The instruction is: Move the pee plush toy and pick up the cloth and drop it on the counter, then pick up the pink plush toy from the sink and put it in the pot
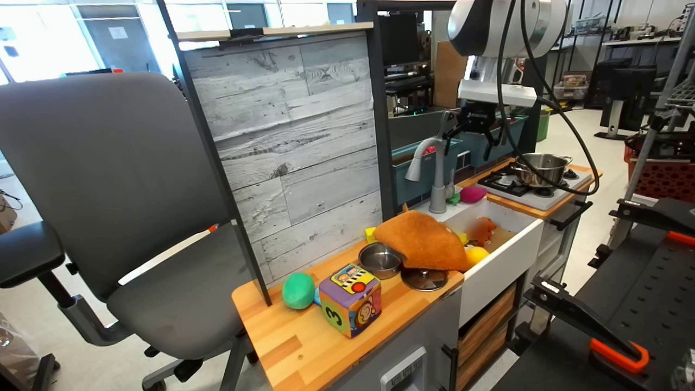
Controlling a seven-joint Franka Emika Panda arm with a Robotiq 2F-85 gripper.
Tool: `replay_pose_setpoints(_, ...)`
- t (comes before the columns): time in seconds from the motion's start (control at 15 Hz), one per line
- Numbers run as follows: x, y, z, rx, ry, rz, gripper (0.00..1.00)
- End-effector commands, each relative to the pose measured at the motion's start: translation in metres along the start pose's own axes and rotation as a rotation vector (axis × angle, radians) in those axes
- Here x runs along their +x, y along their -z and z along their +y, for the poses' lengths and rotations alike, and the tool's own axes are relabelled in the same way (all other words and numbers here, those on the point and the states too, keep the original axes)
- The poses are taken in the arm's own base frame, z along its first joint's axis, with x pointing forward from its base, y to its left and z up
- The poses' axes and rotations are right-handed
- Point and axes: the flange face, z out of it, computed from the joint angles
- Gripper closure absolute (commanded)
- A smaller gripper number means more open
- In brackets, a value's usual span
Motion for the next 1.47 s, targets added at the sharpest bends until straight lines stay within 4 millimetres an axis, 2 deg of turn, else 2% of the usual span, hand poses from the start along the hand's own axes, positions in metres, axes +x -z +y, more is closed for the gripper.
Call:
replay_pose_setpoints(0.0, 0.016, -0.005, 0.025, -0.01, -0.097, -0.021, 0.0)
replay_pose_setpoints(0.2, 0.034, -0.019, 0.037, -0.008, -0.162, -0.016, 0.0)
replay_pose_setpoints(0.33, 0.044, -0.026, 0.034, 0.0, -0.178, 0.002, 0.0)
replay_pose_setpoints(0.6, 0.059, -0.039, 0.004, 0.029, -0.141, 0.045, 0.0)
replay_pose_setpoints(0.73, 0.059, -0.051, -0.014, 0.044, -0.1, 0.073, 0.0)
replay_pose_setpoints(0.87, 0.056, -0.064, -0.02, 0.042, -0.073, 0.085, 0.0)
replay_pose_setpoints(1.13, 0.059, -0.085, -0.002, 0.036, -0.071, 0.099, 0.0)
replay_pose_setpoints(1.4, 0.062, -0.089, 0.015, 0.046, -0.075, 0.102, 0.0)
